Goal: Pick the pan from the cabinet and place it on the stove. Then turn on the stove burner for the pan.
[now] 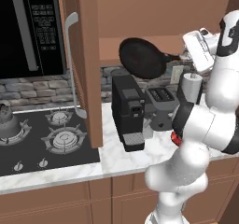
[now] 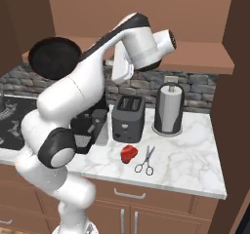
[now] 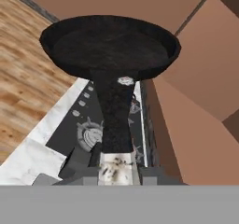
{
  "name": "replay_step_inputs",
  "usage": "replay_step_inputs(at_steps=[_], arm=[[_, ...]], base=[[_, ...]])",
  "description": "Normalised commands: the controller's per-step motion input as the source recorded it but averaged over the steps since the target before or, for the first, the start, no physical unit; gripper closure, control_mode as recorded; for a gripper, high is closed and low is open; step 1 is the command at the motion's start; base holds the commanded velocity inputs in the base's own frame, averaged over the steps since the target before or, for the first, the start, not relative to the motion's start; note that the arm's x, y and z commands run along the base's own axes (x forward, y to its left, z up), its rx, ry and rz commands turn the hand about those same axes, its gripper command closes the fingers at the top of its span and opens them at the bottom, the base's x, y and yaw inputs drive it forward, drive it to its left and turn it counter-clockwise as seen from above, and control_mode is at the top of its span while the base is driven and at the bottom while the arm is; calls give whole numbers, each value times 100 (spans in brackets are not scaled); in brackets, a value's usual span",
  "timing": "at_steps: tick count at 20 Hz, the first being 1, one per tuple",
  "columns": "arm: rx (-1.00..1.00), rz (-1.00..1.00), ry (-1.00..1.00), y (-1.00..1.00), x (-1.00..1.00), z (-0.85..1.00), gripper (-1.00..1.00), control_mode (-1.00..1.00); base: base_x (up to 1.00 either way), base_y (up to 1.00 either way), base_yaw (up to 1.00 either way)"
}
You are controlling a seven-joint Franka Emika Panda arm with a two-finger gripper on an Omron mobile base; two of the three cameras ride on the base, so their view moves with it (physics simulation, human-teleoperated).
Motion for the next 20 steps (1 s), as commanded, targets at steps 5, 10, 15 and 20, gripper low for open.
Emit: replay_step_inputs(at_steps=[5, 10, 15, 20], arm=[[-4, 0, 0, 46, -73, -8, 100, -100], [-12, 0, 2, 55, -33, -33, 100, -100], [-10, 0, 2, 16, -16, -45, 100, -100], [-6, 0, 0, 19, -26, -48, 100, -100]], base=[[0, 0, 0], [0, 0, 0], [0, 0, 0], [0, 0, 0]])
